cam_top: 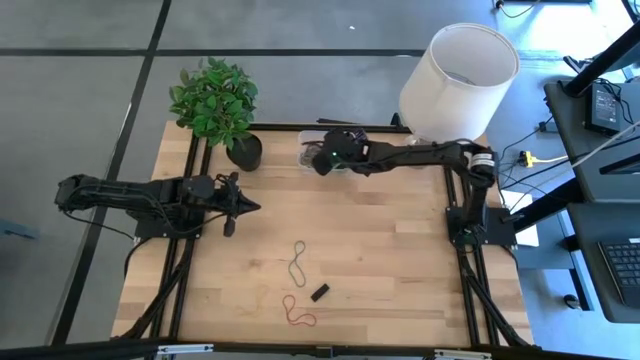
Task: Pick and place rubber bands into bin
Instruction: Put the yellow rubber band into the transparent bin
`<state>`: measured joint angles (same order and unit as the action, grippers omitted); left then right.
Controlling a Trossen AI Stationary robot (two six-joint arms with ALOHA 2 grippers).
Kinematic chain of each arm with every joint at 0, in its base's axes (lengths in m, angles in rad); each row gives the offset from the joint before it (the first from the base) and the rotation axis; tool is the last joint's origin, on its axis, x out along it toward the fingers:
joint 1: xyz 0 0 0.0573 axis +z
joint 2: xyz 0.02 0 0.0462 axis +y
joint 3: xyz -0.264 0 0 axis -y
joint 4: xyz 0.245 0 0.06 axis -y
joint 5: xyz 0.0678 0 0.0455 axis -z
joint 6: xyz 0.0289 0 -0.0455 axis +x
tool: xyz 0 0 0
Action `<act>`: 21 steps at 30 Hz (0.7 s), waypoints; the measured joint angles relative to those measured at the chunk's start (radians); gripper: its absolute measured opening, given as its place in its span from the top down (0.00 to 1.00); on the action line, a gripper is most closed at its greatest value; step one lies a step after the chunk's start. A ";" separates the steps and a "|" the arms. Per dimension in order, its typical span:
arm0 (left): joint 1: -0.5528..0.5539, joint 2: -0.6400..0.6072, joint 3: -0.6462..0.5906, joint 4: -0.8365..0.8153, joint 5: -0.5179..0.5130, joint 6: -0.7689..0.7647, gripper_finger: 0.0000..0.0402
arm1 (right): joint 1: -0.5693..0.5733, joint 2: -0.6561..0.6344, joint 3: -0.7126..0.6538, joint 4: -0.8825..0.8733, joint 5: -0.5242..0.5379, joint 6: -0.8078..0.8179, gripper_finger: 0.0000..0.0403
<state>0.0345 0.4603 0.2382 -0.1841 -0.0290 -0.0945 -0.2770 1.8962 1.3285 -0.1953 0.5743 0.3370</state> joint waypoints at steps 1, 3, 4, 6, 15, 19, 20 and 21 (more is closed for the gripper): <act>0.000 0.000 0.000 0.000 0.003 -0.005 1.00 | 0.006 -0.017 0.000 -0.015 0.000 0.026 0.49; -0.003 0.000 0.000 0.000 0.003 -0.027 1.00 | 0.018 -0.058 0.000 -0.053 -0.011 0.057 0.50; -0.007 0.001 0.000 0.000 0.002 -0.036 1.00 | 0.025 -0.078 0.000 -0.071 -0.029 0.067 0.50; -0.028 0.009 0.002 -0.002 -0.004 -0.043 1.00 | 0.041 -0.118 0.000 -0.111 -0.086 0.076 0.52; -0.206 0.208 0.189 -0.154 -0.178 -0.042 1.00 | 0.212 -0.313 -0.107 -0.189 -0.161 0.054 0.66; -0.288 0.353 0.287 -0.199 -0.250 -0.060 1.00 | 0.314 -0.428 -0.253 -0.155 -0.157 0.142 0.73; -0.308 0.393 0.314 -0.208 -0.268 -0.080 1.00 | 0.343 -0.455 -0.292 -0.144 -0.157 0.171 0.74; -0.329 0.432 0.341 -0.225 -0.285 -0.104 1.00 | 0.373 -0.480 -0.332 -0.140 -0.157 0.203 0.75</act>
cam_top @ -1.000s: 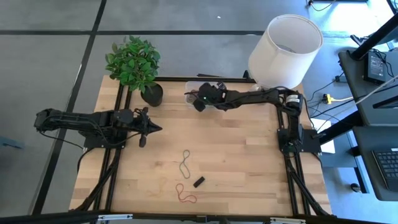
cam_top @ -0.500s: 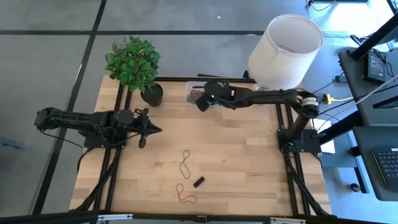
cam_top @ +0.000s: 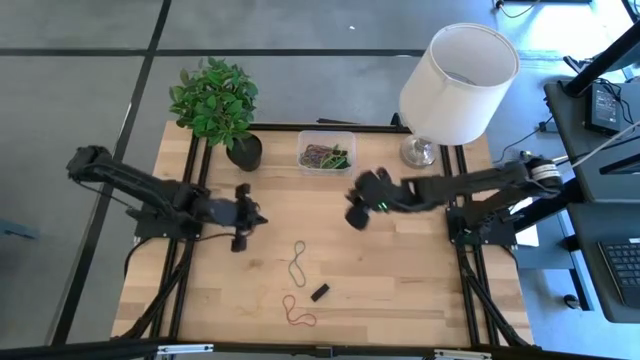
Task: Pick and place rubber bands into bin
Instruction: Put the yellow rubber band into the transparent bin
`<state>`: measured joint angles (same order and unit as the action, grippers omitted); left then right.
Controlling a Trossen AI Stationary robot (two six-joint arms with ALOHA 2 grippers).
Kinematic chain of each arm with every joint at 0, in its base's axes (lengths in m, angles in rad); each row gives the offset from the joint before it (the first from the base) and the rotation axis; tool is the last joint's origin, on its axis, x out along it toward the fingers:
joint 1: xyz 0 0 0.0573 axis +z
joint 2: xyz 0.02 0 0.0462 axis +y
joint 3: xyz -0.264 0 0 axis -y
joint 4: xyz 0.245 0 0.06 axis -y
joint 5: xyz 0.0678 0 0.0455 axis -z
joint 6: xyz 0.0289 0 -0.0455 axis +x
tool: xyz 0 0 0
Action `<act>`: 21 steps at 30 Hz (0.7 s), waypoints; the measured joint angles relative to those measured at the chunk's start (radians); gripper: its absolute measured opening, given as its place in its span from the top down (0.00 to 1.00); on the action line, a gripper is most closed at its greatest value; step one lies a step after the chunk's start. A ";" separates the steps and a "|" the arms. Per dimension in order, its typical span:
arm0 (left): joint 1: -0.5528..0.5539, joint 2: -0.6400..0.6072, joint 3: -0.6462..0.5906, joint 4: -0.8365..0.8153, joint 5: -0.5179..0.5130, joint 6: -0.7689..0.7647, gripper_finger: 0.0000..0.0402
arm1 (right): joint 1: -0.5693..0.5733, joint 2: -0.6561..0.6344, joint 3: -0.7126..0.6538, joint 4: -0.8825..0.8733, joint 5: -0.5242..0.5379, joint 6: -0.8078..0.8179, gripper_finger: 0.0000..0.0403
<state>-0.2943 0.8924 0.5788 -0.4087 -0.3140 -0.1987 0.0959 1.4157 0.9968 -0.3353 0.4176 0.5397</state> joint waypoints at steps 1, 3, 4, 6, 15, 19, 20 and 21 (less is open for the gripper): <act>-0.022 0.047 0.032 -0.019 -0.014 -0.027 1.00 | 0.032 -0.023 -0.033 0.009 -0.001 0.037 0.76; -0.067 0.142 0.099 -0.061 -0.033 -0.067 1.00 | 0.094 -0.065 -0.096 0.017 -0.002 0.127 0.78; -0.088 0.192 0.138 -0.089 -0.036 -0.079 1.00 | 0.126 -0.083 -0.122 0.020 -0.003 0.170 0.79; -0.132 0.289 0.219 -0.163 -0.044 -0.115 1.00 | 0.188 -0.108 -0.168 0.020 -0.002 0.252 0.81; -0.264 0.656 0.550 -0.469 0.028 -0.440 1.00 | 0.399 -0.114 -0.235 0.014 -0.001 0.396 0.89; -0.315 0.777 0.647 -0.571 0.081 -0.647 1.00 | 0.429 -0.114 -0.235 0.013 -0.001 0.392 0.91; -0.327 0.802 0.663 -0.592 0.093 -0.704 1.00 | 0.432 -0.114 -0.235 0.012 -0.001 0.383 0.92; -0.337 0.823 0.672 -0.606 0.103 -0.769 1.00 | 0.435 -0.114 -0.235 0.013 0.000 0.372 0.92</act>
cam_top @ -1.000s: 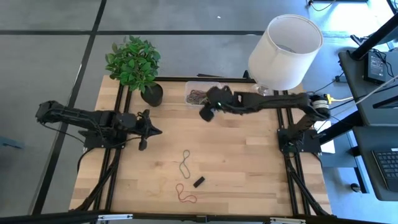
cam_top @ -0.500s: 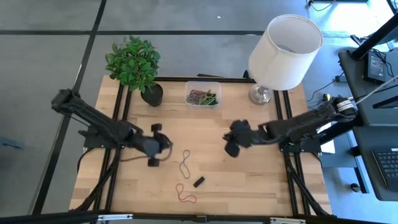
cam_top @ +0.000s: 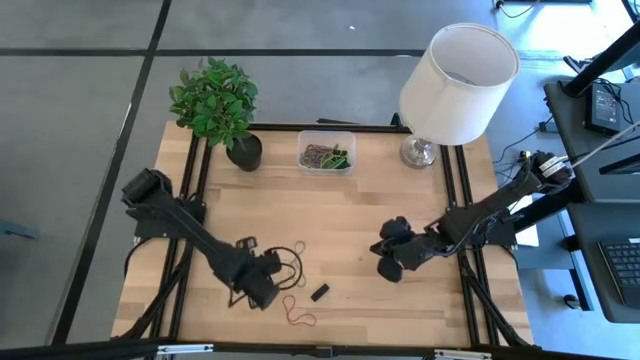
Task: Pick and place rubber bands into bin
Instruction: Put the yellow rubber band into the transparent bin
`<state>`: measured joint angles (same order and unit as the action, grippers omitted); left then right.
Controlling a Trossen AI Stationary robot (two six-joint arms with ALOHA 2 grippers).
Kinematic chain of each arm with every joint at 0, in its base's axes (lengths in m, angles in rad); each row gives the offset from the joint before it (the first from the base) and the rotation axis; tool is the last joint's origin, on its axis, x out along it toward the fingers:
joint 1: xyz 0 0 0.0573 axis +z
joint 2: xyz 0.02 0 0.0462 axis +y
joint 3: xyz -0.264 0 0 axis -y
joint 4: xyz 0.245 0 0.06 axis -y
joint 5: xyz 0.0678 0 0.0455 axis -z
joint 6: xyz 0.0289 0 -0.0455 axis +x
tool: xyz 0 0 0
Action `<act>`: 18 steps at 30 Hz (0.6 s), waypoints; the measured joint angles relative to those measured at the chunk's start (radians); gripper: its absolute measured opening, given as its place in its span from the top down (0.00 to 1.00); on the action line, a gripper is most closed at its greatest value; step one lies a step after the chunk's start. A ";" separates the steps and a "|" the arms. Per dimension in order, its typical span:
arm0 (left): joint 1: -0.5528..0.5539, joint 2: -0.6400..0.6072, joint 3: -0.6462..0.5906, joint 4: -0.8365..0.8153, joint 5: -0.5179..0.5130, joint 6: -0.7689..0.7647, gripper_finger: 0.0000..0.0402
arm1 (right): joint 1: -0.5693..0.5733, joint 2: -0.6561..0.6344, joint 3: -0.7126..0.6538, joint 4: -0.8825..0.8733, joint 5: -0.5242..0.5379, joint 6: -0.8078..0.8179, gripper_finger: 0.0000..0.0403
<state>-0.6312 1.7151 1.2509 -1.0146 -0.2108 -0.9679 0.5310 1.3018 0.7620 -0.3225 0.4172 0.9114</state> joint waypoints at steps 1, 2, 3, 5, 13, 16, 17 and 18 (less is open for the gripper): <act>-0.009 0.016 0.004 -0.006 0.009 -0.073 1.00 | 0.003 0.000 0.000 -0.001 0.000 -0.005 0.93; -0.017 0.031 0.005 -0.007 0.020 -0.143 1.00 | 0.004 0.000 0.000 -0.001 0.000 -0.014 0.93; -0.023 0.043 0.005 -0.007 0.030 -0.215 0.99 | 0.004 0.000 0.000 -0.001 0.000 -0.026 0.93; -0.031 0.066 0.005 -0.007 0.051 -0.349 0.97 | 0.005 0.000 0.000 -0.001 0.000 -0.033 0.94; -0.078 0.113 0.005 0.023 0.123 -0.695 0.78 | 0.014 0.000 0.000 -0.002 0.000 -0.055 0.96; -0.086 0.125 0.005 0.053 0.117 -0.822 0.70 | 0.032 0.000 0.000 -0.004 -0.001 -0.075 0.96; -0.088 0.130 0.005 0.066 0.115 -0.867 0.68 | 0.038 0.000 0.000 -0.004 -0.001 -0.080 0.96; -0.088 0.136 0.005 0.076 0.112 -0.910 0.66 | 0.044 0.000 0.000 -0.005 -0.001 -0.083 0.96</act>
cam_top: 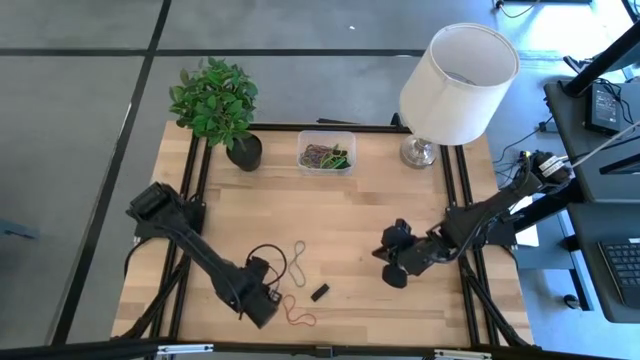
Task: Pick and place rubber bands into bin
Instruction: Put the yellow rubber band into the transparent bin
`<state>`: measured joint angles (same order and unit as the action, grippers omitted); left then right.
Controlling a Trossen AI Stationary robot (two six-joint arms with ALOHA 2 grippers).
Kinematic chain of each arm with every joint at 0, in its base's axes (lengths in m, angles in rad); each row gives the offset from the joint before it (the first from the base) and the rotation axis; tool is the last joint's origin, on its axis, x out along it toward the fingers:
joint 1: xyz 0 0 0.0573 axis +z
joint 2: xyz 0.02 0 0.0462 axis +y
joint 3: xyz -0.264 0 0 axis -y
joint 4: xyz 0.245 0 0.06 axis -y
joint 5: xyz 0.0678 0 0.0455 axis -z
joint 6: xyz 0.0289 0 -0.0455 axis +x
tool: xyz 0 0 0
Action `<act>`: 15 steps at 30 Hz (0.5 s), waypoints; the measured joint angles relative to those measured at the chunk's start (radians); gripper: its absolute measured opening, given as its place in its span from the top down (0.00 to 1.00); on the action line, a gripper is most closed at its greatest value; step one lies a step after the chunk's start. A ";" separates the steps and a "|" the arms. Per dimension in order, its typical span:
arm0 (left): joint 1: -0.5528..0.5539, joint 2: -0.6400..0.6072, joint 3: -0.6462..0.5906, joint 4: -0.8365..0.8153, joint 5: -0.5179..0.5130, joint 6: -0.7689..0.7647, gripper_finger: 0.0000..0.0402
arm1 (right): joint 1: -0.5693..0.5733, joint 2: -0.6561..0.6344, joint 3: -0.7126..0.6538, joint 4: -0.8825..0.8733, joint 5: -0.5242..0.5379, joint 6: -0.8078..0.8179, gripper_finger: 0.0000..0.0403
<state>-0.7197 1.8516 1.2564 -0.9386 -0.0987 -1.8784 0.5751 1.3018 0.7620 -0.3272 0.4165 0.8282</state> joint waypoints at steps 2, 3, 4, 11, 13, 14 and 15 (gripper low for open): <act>-0.001 0.014 0.000 0.005 -0.003 -0.077 0.63 | 0.008 0.000 0.000 -0.003 0.000 -0.001 0.96; -0.001 0.021 0.000 0.008 -0.003 -0.106 0.62 | 0.011 0.000 0.000 -0.007 0.000 -0.001 0.96; -0.001 0.031 0.000 0.016 -0.003 -0.131 0.61 | 0.014 0.000 0.000 -0.012 0.000 0.000 0.96; -0.001 0.103 0.002 0.085 0.007 -0.090 0.62 | 0.022 0.000 0.000 -0.034 0.001 0.000 0.96; -0.001 0.123 0.005 0.088 0.011 -0.037 0.63 | 0.022 0.000 0.000 -0.044 0.001 0.000 0.96; -0.001 0.132 0.005 0.088 0.020 -0.023 0.64 | 0.022 0.001 0.000 -0.046 0.001 0.000 0.96; -0.001 0.138 0.006 0.084 0.034 -0.016 0.65 | 0.022 0.001 0.000 -0.046 0.001 0.000 0.96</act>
<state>-0.7202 1.9897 1.2624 -0.8550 -0.0643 -1.8944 0.5972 1.3025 0.7620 -0.3731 0.4175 0.8280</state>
